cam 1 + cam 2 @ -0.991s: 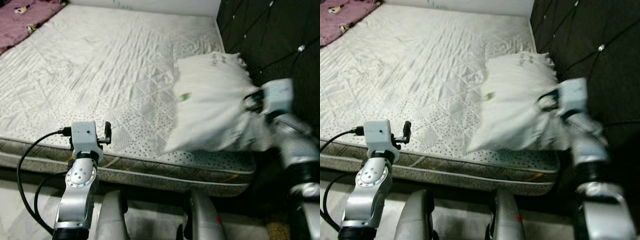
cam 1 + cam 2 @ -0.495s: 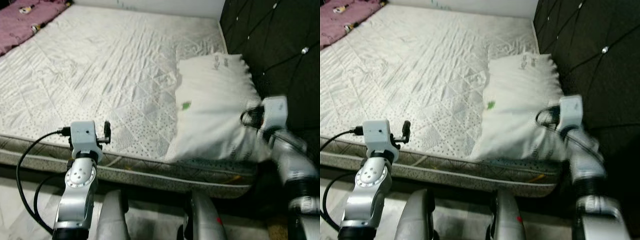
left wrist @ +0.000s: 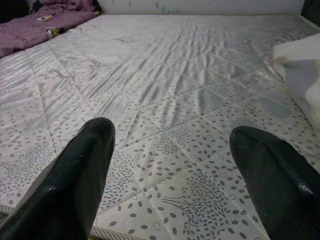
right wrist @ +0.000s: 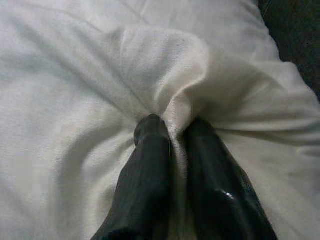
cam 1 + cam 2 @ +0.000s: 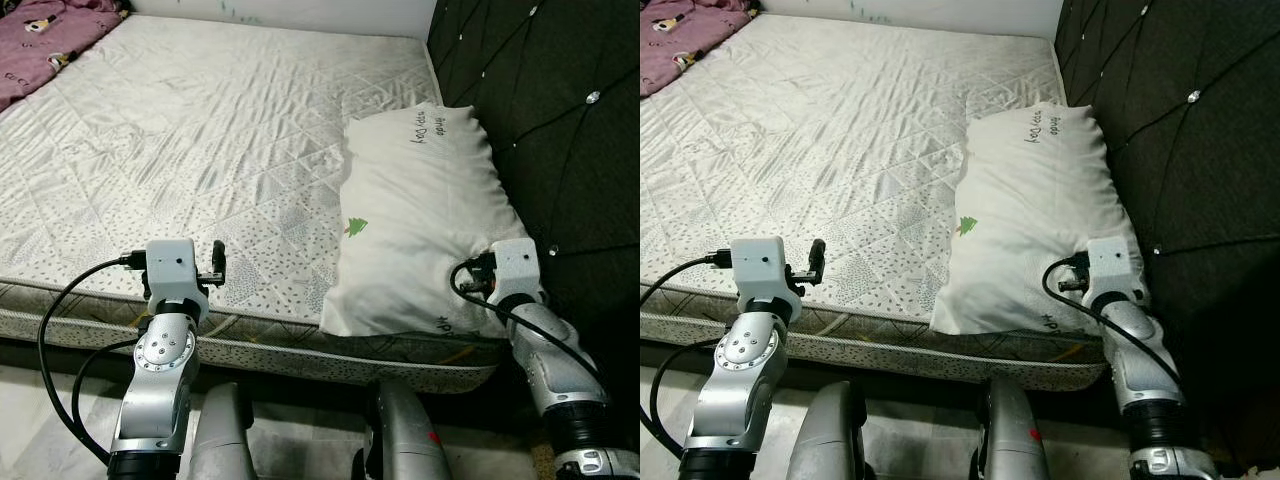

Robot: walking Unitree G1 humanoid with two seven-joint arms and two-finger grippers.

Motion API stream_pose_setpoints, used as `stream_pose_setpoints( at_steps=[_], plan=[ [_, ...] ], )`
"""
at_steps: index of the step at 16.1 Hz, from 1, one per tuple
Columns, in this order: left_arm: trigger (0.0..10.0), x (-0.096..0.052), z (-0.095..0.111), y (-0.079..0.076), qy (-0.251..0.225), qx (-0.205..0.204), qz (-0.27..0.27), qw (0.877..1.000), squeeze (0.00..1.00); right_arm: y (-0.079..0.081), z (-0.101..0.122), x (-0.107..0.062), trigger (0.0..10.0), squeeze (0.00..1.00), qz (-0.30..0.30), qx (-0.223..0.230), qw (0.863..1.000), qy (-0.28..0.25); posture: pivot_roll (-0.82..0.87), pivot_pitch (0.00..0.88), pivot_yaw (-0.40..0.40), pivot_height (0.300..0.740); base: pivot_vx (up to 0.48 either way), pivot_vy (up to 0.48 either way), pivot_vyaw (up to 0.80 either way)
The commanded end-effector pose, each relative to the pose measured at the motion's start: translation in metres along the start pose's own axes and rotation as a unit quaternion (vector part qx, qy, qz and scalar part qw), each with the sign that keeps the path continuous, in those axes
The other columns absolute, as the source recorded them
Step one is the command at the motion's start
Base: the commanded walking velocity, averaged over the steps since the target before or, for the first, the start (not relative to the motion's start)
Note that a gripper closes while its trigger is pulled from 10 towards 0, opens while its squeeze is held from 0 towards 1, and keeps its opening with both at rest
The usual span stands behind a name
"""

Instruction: Clean up the room

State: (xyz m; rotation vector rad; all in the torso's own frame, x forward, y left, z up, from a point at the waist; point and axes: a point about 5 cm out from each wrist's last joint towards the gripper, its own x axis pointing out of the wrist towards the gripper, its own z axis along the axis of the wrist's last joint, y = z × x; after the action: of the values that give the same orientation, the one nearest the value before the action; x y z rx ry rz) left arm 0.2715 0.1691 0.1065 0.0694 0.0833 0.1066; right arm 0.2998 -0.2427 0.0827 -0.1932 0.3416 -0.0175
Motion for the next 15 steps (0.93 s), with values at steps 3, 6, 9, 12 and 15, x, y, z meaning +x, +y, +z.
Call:
stream_pose_setpoints(
  at_steps=[3, 6, 9, 12, 15],
  plan=[
    [10.0, 0.000, 0.001, 0.002, -0.006, 0.003, 0.006, 1.000, 0.00, -0.005, 0.001, -0.011, 10.0, 1.00, -0.031, -0.021, 0.999, -0.011, 0.08, 0.000, -0.038, 0.582, 0.000, 0.000, 0.00],
    [10.0, 0.000, 0.001, 0.001, -0.006, 0.001, 0.006, 1.000, 0.00, 0.011, -0.020, -0.046, 10.0, 1.00, -0.026, -0.027, 0.999, -0.019, 0.07, 0.000, -0.042, 0.582, 0.000, 0.000, 0.00],
    [10.0, 0.001, 0.000, 0.000, -0.006, 0.001, 0.002, 1.000, 0.00, 0.018, -0.047, -0.068, 10.0, 1.00, -0.020, -0.035, 0.999, 0.029, 0.06, 0.000, -0.036, 0.582, 0.000, 0.000, 0.00],
    [10.0, 0.003, 0.001, -0.001, -0.008, 0.001, 0.000, 1.000, 0.00, 0.004, -0.017, -0.067, 10.0, 1.00, -0.067, -0.024, 0.997, -0.037, 0.06, 0.000, -0.033, 0.582, 0.000, 0.000, 0.00],
    [10.0, 0.002, 0.001, -0.003, -0.010, -0.001, 0.000, 1.000, 0.00, 0.024, 0.069, -0.036, 10.0, 1.00, -0.035, -0.012, 0.980, -0.195, 0.06, 0.000, -0.036, 0.582, 0.000, 0.000, 0.00]
  ],
)
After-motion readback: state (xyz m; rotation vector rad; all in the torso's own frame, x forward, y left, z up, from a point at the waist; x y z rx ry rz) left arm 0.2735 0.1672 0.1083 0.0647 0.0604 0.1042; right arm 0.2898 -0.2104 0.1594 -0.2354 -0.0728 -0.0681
